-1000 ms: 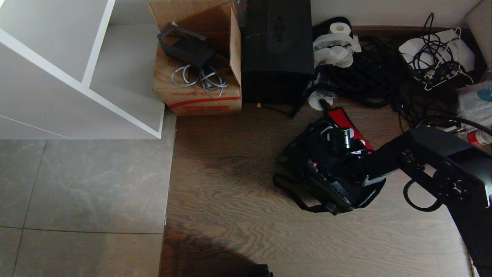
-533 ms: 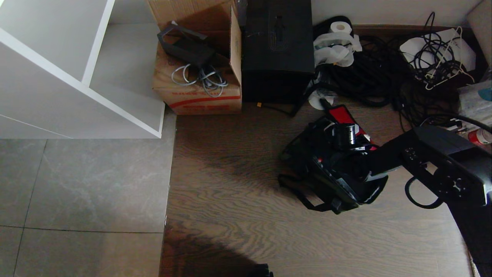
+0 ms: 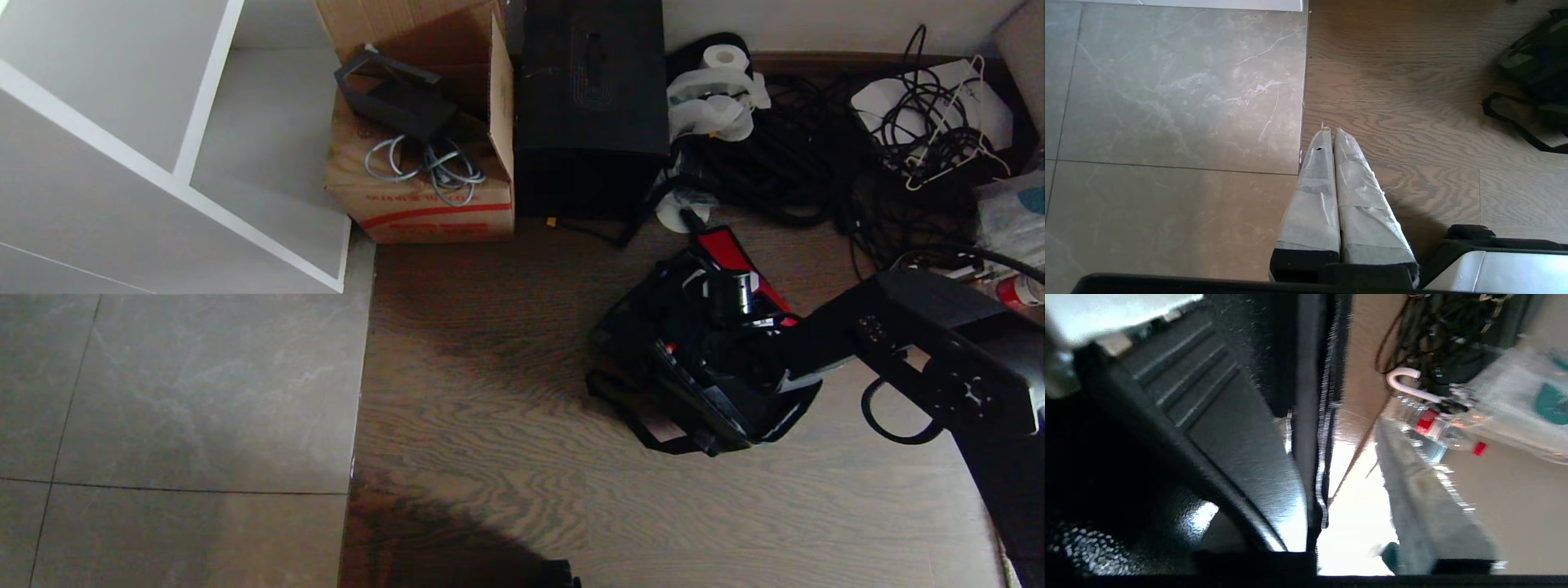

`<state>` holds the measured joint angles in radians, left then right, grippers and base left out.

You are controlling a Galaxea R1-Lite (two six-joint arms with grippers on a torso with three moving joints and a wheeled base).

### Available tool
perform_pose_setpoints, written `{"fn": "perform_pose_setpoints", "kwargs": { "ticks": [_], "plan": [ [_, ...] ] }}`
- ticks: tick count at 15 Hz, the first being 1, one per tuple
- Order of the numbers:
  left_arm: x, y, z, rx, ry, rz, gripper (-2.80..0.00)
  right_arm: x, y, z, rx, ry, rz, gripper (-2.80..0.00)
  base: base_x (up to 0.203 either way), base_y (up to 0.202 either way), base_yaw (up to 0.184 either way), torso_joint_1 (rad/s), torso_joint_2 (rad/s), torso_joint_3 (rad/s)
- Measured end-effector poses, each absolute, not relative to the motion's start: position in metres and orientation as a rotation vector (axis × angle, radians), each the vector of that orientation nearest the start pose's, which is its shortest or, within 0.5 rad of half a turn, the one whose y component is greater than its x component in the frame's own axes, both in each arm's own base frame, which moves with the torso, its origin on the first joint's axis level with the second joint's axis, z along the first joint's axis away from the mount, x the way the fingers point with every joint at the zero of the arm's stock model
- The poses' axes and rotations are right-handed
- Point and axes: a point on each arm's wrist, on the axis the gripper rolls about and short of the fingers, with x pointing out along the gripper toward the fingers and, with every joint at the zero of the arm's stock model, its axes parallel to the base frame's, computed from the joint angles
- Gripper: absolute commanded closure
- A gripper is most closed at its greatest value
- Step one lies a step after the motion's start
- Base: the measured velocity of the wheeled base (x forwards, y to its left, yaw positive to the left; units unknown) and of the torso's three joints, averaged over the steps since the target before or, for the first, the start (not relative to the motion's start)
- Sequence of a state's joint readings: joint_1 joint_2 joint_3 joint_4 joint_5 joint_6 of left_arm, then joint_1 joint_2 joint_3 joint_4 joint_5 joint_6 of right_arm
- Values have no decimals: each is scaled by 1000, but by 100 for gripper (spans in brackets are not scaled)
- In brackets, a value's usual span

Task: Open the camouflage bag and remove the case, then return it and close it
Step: Lift the black box

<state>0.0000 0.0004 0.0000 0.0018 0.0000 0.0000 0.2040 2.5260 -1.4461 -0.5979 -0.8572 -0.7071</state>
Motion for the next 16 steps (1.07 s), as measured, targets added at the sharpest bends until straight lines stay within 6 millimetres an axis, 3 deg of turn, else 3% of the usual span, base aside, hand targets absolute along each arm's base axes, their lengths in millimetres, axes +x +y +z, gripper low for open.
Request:
{"fn": "perform_pose_setpoints", "kwargs": {
  "ticks": [6,9,16],
  "plan": [
    [-23,0,75,0,2,0,0,451,111,4,-924,602,-436,0,0,0,0,0,0,0],
    [-23,0,75,0,2,0,0,442,123,11,-927,586,-415,0,0,0,0,0,0,0],
    [-23,0,75,0,2,0,0,427,132,78,-891,493,-393,0,0,0,0,0,0,0]
  ]
}}
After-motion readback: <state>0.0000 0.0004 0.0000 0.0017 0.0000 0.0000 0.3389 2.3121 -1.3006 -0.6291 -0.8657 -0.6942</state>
